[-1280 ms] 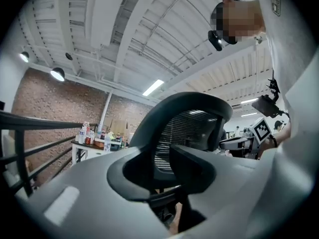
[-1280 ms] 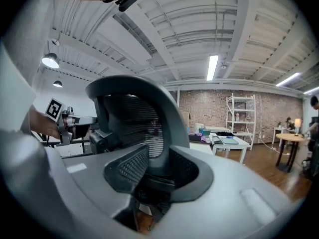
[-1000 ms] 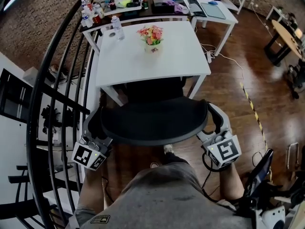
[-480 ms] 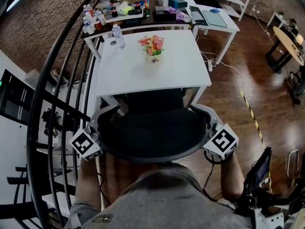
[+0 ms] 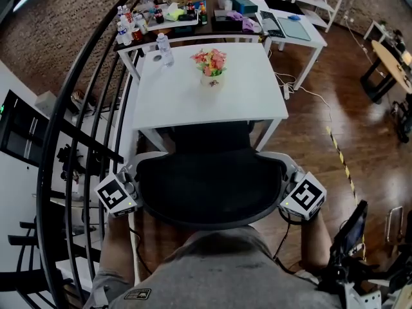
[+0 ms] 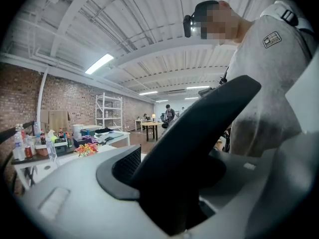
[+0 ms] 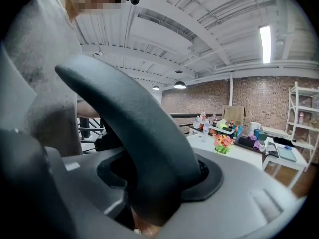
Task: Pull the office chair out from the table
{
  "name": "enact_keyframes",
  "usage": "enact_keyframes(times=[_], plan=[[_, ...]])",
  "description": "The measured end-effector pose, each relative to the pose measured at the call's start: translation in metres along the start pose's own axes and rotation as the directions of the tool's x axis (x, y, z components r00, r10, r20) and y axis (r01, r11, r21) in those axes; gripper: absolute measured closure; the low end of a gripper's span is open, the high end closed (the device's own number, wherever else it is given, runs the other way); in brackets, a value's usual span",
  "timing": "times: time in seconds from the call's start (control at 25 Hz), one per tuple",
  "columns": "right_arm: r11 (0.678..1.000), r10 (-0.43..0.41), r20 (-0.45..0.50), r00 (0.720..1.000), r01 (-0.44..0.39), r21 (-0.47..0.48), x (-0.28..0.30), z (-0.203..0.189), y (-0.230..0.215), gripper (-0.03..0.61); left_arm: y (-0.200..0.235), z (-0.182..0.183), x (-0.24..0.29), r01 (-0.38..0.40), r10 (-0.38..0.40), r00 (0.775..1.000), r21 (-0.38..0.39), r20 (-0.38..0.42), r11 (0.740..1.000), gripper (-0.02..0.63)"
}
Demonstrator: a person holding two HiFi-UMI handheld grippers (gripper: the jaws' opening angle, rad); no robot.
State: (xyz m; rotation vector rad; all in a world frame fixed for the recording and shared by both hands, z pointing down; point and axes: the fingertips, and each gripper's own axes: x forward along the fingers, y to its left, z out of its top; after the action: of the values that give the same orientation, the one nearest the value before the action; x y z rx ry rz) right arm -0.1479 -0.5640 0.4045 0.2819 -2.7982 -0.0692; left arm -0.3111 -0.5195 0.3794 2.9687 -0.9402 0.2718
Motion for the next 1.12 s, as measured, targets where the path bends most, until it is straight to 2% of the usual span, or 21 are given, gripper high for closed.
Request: enact_keyframes(times=[0.48,1.12], plan=[[1.0,0.016,-0.025,1.0,-0.016,0.014,-0.013,-0.003,0.025,0.337,-0.029,0.002,-0.009,0.029,-0.029,1.0,-0.008,0.01,1.0,0.377],[0.999,0.027,-0.052,0.998,-0.024,0.045,-0.045,-0.013,0.11,0.371,-0.101,-0.003,-0.047,0.032,-0.032,0.999,0.011,0.016,0.999,0.37]])
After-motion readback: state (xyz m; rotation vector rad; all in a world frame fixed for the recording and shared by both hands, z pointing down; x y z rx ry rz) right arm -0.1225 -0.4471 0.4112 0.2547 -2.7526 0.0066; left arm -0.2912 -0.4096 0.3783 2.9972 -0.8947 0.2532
